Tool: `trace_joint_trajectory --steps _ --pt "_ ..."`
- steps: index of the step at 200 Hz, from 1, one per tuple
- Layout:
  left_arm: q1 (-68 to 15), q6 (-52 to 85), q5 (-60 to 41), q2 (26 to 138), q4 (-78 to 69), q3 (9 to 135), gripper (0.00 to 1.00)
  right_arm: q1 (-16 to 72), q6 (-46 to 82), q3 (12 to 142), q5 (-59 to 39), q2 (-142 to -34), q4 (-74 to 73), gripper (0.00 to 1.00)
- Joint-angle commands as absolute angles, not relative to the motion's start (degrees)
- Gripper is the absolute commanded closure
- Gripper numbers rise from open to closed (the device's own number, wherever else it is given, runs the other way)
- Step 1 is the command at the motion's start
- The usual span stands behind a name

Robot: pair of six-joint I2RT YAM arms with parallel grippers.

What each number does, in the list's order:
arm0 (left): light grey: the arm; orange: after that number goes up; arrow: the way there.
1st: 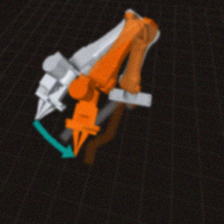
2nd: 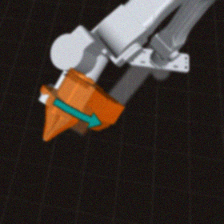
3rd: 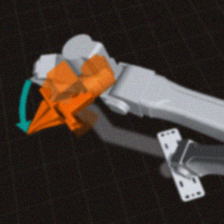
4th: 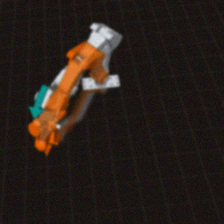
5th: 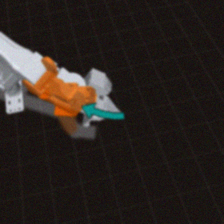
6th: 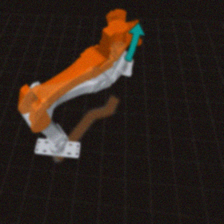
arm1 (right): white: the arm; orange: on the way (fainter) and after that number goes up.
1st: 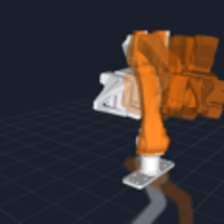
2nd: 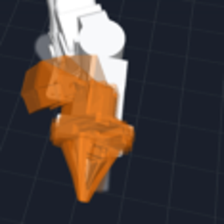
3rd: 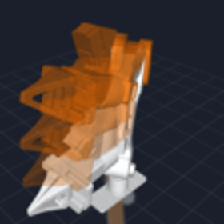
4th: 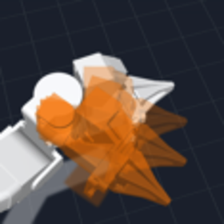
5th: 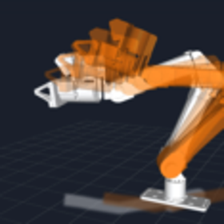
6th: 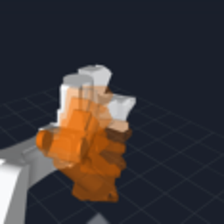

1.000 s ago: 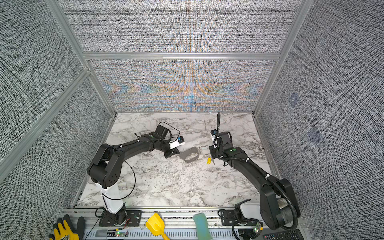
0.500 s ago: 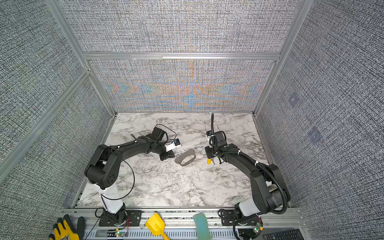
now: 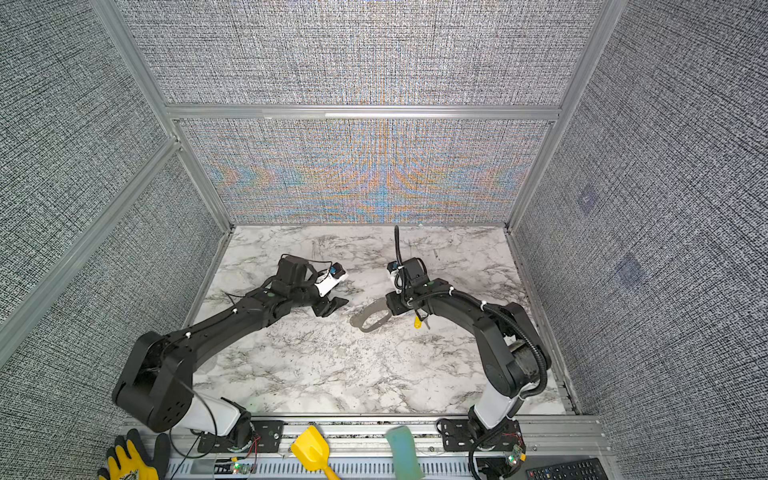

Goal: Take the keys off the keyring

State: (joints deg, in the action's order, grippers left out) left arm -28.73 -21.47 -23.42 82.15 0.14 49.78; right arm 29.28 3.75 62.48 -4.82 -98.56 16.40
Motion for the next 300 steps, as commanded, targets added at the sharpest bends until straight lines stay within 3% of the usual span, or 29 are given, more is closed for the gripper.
trace_joint_trajectory --steps 1,29,67,207,258,300 --pt "-28.65 -12.91 -21.3 77.8 -15.28 45.1 0.01 29.79 6.7 64.7 -3.34 -100.7 19.55 0.42" --pt "-28.65 -6.07 -20.42 73.2 -26.5 39.28 0.01 30.69 7.26 65.12 -4.91 -102.91 19.16 0.42" --pt "-28.65 0.11 -18.87 71.48 -26.62 39.24 0.01 32.11 7.76 65.78 -5.49 -105.9 18.81 0.41" --pt "-28.65 0.71 -14.03 68.24 -36.49 31.21 0.01 34.28 9.41 68.54 -2.38 -108.01 21.66 0.4" --pt "-28.65 1.23 -11.36 67.22 -40.17 28.23 0.01 34.7 11.22 68.83 -5.68 -109.53 22.77 0.4" --pt "-28.65 5.7 -7.37 68.59 -34.13 30.45 0.01 35.86 11.77 68.64 -8.75 -108.68 24.06 0.41"
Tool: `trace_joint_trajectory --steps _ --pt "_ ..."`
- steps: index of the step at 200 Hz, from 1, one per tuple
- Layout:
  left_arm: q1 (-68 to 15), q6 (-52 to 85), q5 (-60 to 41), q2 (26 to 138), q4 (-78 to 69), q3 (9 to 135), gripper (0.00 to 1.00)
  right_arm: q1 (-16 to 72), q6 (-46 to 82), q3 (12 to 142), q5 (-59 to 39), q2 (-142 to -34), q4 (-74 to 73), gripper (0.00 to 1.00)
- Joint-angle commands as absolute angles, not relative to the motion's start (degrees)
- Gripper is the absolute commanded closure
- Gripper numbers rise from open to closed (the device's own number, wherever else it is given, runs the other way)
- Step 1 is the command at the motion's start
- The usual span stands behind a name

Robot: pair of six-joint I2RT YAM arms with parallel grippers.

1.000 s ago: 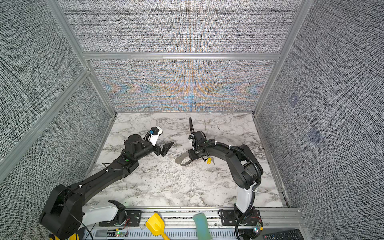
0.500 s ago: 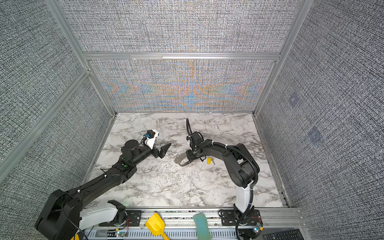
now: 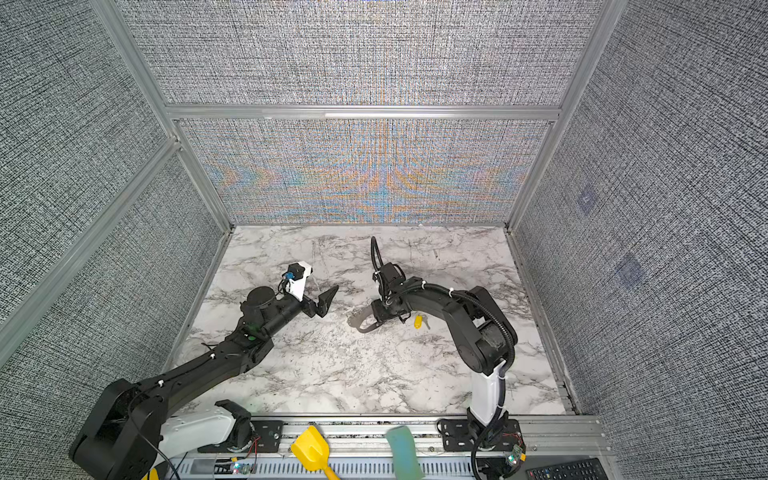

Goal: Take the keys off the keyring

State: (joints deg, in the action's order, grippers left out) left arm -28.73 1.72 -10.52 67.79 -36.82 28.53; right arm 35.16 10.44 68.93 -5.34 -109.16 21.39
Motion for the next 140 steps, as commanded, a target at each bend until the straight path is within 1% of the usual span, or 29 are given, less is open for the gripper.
trace_joint_trajectory --steps 1,29,81,111,130,140 --pt "-28.61 5.79 -7.42 68.66 -33.98 30.56 0.01 35.86 11.77 68.64 -8.81 -108.66 24.11 0.41" --pt "-28.61 6.25 -10.78 70.6 -31.5 33.1 0.01 37.25 12.9 68.83 -11.37 -107.25 25.66 0.41" --pt "-28.56 9.33 -8.82 73.83 -31.44 34.78 0.01 39.19 13.88 67.66 -12.5 -101.37 26.35 0.41" --pt "-28.57 6.79 -12.88 77.06 -28.57 37.93 0.01 38.85 7.87 66.57 -3.43 -97.65 25.96 0.41" --pt "-28.57 6.21 -11.23 79.46 -27.18 40.0 0.01 38.75 4.83 66.54 4.71 -97.23 25.48 0.42" --pt "-28.56 6.77 -10.3 80.81 -25.81 41.37 0.01 38.75 4.61 67.73 9.98 -98.1 27.07 0.45"
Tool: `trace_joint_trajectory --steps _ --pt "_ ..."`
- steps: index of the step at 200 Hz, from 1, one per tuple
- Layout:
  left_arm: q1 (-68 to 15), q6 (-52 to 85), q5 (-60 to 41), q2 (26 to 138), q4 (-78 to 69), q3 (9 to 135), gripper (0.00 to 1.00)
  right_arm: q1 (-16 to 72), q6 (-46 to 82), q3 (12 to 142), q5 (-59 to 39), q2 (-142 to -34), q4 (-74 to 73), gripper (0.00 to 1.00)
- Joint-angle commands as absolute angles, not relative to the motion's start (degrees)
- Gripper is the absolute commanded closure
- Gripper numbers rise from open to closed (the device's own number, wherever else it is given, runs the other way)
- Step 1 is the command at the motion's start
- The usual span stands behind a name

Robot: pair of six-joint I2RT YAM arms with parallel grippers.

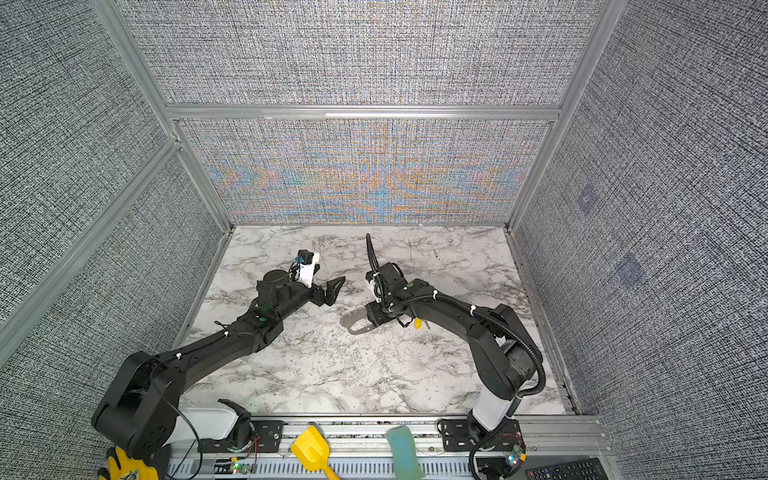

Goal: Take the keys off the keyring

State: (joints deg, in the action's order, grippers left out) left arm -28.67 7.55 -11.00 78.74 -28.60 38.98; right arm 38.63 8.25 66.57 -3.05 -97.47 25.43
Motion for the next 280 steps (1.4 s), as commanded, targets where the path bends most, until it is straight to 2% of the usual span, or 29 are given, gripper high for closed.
trace_joint_trajectory --steps 1,23,51,74,113,166,214,280 --pt "-28.56 6.77 -10.25 80.92 -25.74 41.47 0.01 38.75 4.63 67.92 10.44 -98.18 27.29 0.45" --pt "-28.62 6.82 -11.04 82.38 -24.78 42.69 0.01 38.69 4.71 69.0 18.03 -99.59 28.81 0.46" --pt "-28.58 8.35 -8.28 83.92 -23.31 44.23 0.01 38.32 2.55 62.97 21.24 -96.18 18.17 0.46" --pt "-28.56 8.76 -9.11 84.58 -16.91 47.78 0.01 36.93 -1.26 63.67 19.1 -97.68 17.45 0.44" --pt "-28.65 10.14 -13.62 83.36 -16.62 47.77 0.03 34.48 -7.42 68.83 12.23 -101.98 21.76 0.36" --pt "-28.65 8.1 -15.36 82.31 -16.89 46.44 0.05 30.02 -4.62 82.03 7.42 -111.0 31.95 0.37" --pt "-28.67 6.88 -16.62 82.83 -14.6 47.72 0.1 29.01 -5.52 84.94 6.37 -115.89 33.23 0.39" --pt "-28.65 4.3 -16.98 84.48 -13.13 48.7 0.11 28.7 -5.67 87.66 6.06 -119.96 35.85 0.4"
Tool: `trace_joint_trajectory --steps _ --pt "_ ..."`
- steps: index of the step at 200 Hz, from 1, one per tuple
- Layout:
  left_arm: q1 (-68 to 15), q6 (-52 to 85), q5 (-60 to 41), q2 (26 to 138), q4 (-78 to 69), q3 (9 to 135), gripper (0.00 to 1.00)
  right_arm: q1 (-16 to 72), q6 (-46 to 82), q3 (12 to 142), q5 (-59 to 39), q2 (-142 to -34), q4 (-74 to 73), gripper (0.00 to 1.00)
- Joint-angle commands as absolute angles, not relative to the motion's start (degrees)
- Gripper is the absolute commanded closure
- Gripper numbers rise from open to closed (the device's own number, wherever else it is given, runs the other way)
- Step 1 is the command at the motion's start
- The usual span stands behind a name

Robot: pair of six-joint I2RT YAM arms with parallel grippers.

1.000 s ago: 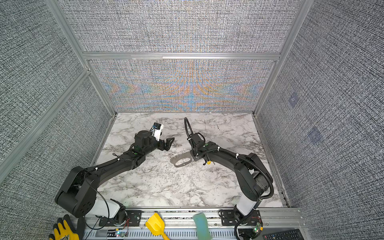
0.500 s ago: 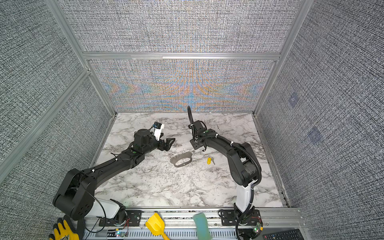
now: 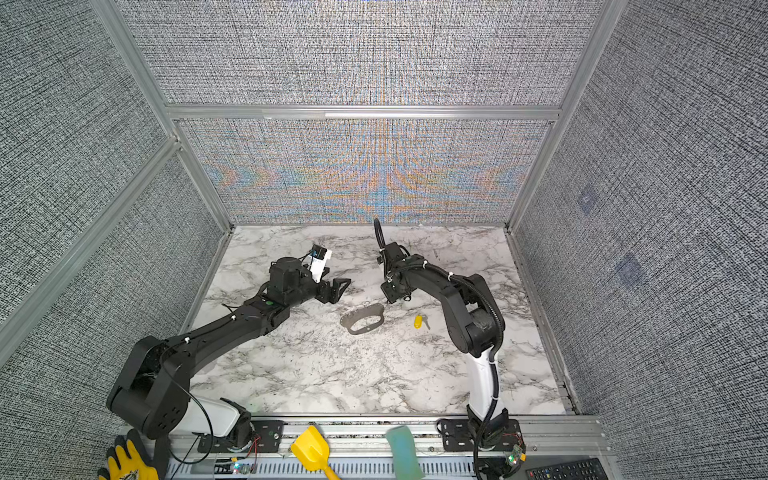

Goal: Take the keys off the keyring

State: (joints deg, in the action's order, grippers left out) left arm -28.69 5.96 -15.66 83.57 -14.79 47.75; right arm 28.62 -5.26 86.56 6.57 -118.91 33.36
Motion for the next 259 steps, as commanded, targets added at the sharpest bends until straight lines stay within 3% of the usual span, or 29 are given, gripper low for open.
trace_joint_trajectory --steps 1,179,218,240,259 --pt "-28.65 4.26 -16.97 84.51 -13.02 48.74 0.11 28.68 -5.69 87.78 6.06 -120.01 35.94 0.4" --pt "-28.75 -3.51 -19.38 86.75 -6.24 49.81 0.15 30.98 -4.32 72.19 7.32 -105.28 42.68 0.45" --pt "-29.05 -5.15 -18.97 87.22 -5.06 50.15 0.19 30.5 -14.87 71.61 2.99 -103.35 36.61 0.53" --pt "-29.18 -5.19 -19.25 87.45 -5.31 49.76 0.21 30.42 -22.14 70.75 -2.03 -102.52 32.58 0.66" --pt "-29.27 -5.4 -19.38 87.54 -6.07 49.09 0.22 29.97 -26.95 69.66 -6.48 -101.87 29.96 0.68"
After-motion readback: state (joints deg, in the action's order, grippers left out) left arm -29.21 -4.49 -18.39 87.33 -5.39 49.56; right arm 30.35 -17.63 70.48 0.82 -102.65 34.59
